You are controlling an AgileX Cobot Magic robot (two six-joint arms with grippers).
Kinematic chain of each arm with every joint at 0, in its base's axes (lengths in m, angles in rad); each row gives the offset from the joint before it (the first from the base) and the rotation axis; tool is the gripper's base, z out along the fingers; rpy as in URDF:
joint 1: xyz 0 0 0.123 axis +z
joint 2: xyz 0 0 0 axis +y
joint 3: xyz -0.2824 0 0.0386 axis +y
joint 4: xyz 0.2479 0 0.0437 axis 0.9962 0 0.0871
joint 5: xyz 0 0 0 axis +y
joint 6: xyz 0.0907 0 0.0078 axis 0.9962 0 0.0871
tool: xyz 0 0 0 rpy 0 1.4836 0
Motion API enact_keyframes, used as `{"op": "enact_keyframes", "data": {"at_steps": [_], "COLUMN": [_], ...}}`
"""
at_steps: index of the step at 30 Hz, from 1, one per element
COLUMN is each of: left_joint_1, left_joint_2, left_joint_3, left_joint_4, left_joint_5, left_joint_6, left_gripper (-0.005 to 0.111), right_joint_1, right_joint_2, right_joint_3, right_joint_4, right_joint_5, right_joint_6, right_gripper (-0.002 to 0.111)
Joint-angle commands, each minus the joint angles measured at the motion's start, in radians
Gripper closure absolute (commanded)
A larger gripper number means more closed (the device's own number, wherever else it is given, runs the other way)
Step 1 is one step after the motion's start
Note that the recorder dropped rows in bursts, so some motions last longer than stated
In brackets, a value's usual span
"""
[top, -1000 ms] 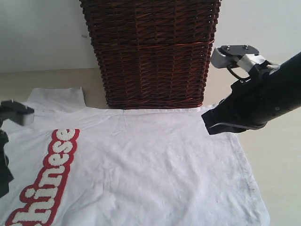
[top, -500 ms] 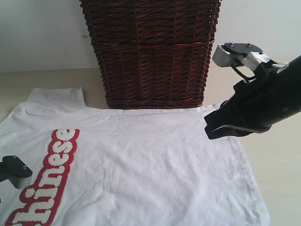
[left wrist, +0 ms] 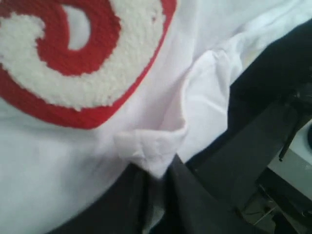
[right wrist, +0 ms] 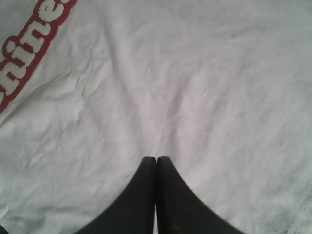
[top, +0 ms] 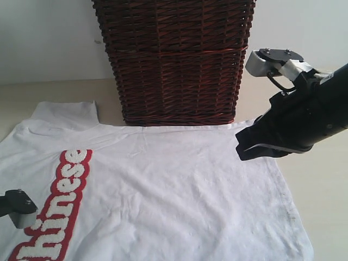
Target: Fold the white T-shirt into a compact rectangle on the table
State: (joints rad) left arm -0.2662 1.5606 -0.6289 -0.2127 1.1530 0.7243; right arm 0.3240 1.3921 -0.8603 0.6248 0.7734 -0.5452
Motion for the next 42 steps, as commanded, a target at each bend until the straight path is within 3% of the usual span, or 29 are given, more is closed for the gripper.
{"op": "enact_keyframes", "data": {"at_steps": [1,9,15,18,21,25,27,32,39,42], "left_joint_1": [-0.006,-0.010,-0.071,-0.104,-0.105,-0.105,-0.105,-0.105,-0.108,-0.141], "left_joint_2": [-0.072,-0.205,-0.235,-0.242,-0.250,-0.248,-0.238,-0.207,-0.205,-0.207], "left_joint_3": [0.001,0.013,0.085,0.082,0.082,0.082,0.085,0.102,0.102,0.102], "left_joint_4": [-0.011,-0.133,-0.043,0.060,0.102,0.134,0.114,0.072,-0.173,-0.223], "left_joint_5": [0.029,0.068,0.068,0.068,-0.033,-0.139,-0.127,-0.051,0.068,0.068], "left_joint_6": [-0.032,-0.121,-0.123,-0.141,-0.152,-0.178,-0.178,-0.137,0.029,0.034], "left_gripper": [0.073,0.070,0.080,0.069,0.055,0.052,0.061,0.104,0.107,0.107], "right_joint_1": [0.001,0.001,0.001,0.001,0.001,0.001,0.001,0.001,0.001,0.001], "right_joint_2": [-0.007,-0.007,-0.007,-0.007,-0.007,-0.007,-0.007,-0.007,-0.007,-0.007], "right_joint_3": [0.006,0.006,0.006,0.006,0.006,0.006,0.006,0.006,0.006,0.006], "right_joint_4": [0.004,0.004,0.004,0.004,0.004,0.004,0.004,0.004,0.004,0.004], "right_joint_5": [-0.007,-0.010,-0.003,-0.001,0.002,0.002,-0.003,-0.014,-0.012,-0.012], "right_joint_6": [-0.002,-0.002,-0.002,-0.002,-0.002,-0.002,-0.002,-0.002,-0.002,-0.002], "right_gripper": [0.108,0.108,0.108,0.108,0.108,0.108,0.108,0.108,0.108,0.108]}}
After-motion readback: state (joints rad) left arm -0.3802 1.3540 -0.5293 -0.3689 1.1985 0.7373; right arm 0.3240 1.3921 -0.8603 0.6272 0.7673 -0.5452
